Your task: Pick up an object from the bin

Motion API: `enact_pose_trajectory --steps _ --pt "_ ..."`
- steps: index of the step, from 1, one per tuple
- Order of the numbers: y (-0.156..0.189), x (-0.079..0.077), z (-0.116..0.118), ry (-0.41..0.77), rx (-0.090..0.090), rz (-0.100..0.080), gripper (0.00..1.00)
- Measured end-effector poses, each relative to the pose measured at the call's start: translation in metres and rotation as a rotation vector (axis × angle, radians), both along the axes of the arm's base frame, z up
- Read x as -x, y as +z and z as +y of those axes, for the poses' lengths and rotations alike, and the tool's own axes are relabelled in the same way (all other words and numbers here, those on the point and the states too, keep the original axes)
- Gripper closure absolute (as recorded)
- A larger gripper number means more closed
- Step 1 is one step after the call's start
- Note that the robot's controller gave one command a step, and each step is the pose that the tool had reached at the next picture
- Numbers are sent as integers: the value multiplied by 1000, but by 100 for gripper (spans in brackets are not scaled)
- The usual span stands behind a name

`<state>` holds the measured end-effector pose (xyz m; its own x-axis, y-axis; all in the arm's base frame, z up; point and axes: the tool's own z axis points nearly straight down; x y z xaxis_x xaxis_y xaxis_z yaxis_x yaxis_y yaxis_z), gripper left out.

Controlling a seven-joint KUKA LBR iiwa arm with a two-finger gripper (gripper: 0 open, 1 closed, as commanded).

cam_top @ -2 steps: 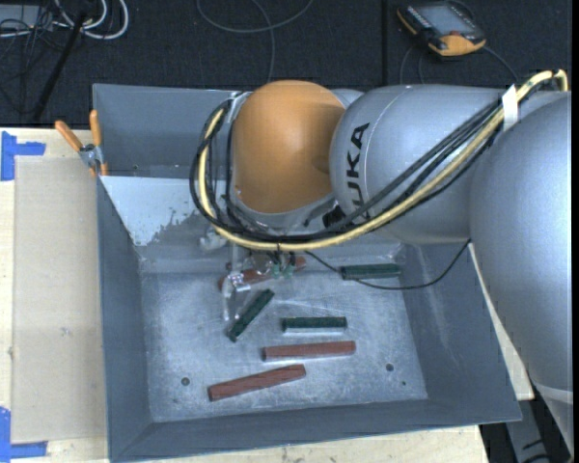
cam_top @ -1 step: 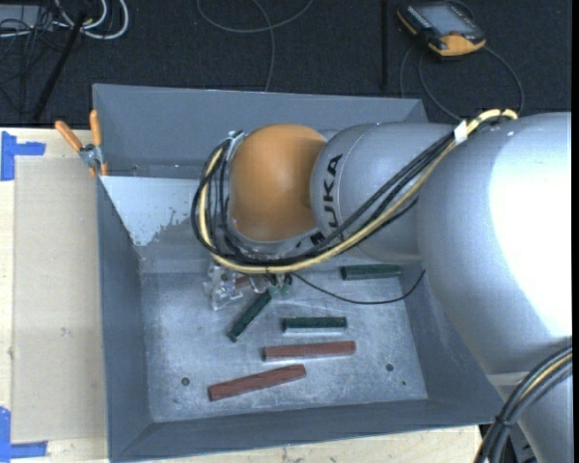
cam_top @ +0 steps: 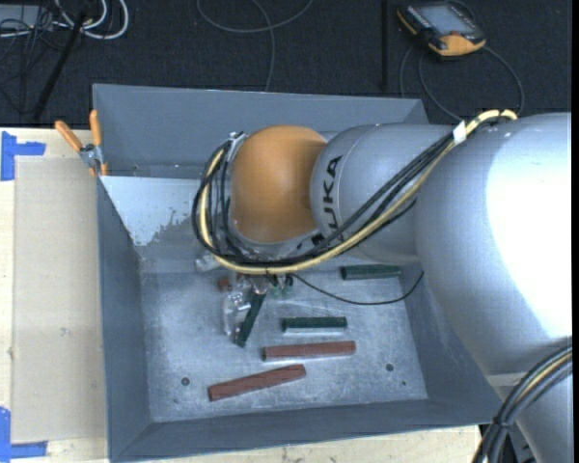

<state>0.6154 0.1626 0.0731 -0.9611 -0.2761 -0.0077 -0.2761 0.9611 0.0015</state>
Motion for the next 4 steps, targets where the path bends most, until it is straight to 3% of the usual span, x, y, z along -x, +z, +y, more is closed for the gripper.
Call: enact_pose_trajectory --steps 1,2,3,4 --pt "2 -1 0 -1 -1 -3 100" --pt "0 0 0 -1 -1 -2 0" --pt "0 0 0 -2 -1 -1 0" --pt "4 25 -81 321 2 -1 100"
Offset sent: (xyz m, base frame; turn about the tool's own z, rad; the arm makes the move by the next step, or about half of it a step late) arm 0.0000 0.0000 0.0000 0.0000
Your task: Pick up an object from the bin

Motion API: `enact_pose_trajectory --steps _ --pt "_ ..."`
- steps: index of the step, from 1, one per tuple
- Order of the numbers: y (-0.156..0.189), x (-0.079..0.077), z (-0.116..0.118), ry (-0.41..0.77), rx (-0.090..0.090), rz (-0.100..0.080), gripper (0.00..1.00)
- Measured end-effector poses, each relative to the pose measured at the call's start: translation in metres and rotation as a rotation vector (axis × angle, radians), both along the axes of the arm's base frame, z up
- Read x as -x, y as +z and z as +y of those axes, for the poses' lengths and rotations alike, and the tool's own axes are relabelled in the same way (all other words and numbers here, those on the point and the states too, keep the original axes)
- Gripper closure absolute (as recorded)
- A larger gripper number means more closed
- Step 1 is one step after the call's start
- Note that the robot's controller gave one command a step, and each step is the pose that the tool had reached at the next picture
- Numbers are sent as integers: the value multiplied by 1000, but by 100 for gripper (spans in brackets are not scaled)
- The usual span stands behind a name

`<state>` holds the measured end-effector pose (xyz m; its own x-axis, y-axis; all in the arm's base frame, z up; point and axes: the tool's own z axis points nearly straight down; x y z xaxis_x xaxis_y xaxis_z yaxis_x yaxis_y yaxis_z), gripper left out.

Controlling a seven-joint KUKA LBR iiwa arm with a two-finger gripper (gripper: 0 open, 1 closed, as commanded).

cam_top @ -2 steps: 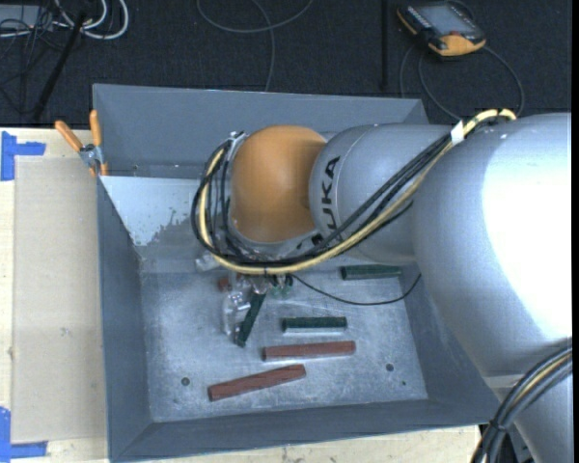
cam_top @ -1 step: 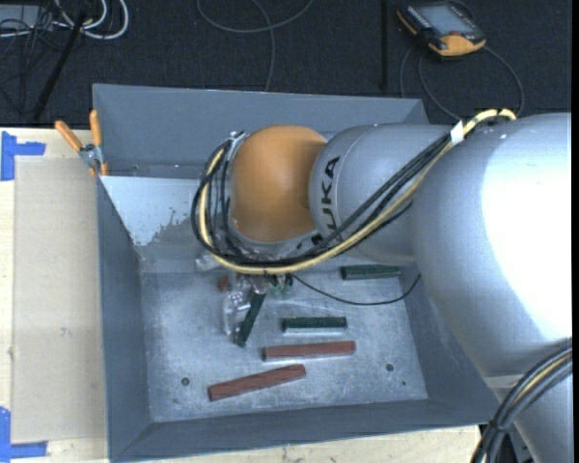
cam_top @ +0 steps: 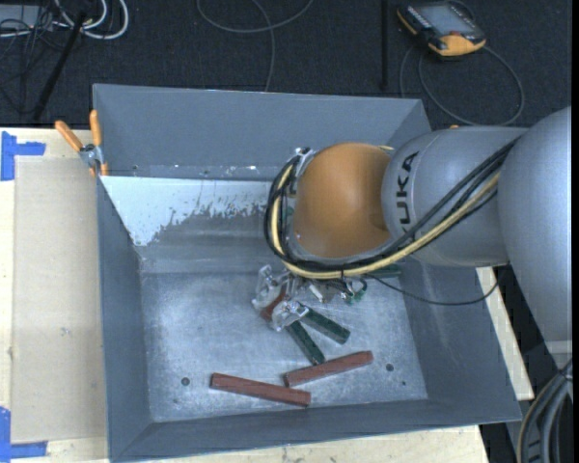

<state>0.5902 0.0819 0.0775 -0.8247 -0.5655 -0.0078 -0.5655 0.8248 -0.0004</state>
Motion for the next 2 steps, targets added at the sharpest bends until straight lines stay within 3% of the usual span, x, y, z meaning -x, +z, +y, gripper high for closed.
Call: enact_pose_trajectory --steps 1,2 --pt "0 0 0 0 0 0 100" --pt "181 4 -18 57 3 -3 100"
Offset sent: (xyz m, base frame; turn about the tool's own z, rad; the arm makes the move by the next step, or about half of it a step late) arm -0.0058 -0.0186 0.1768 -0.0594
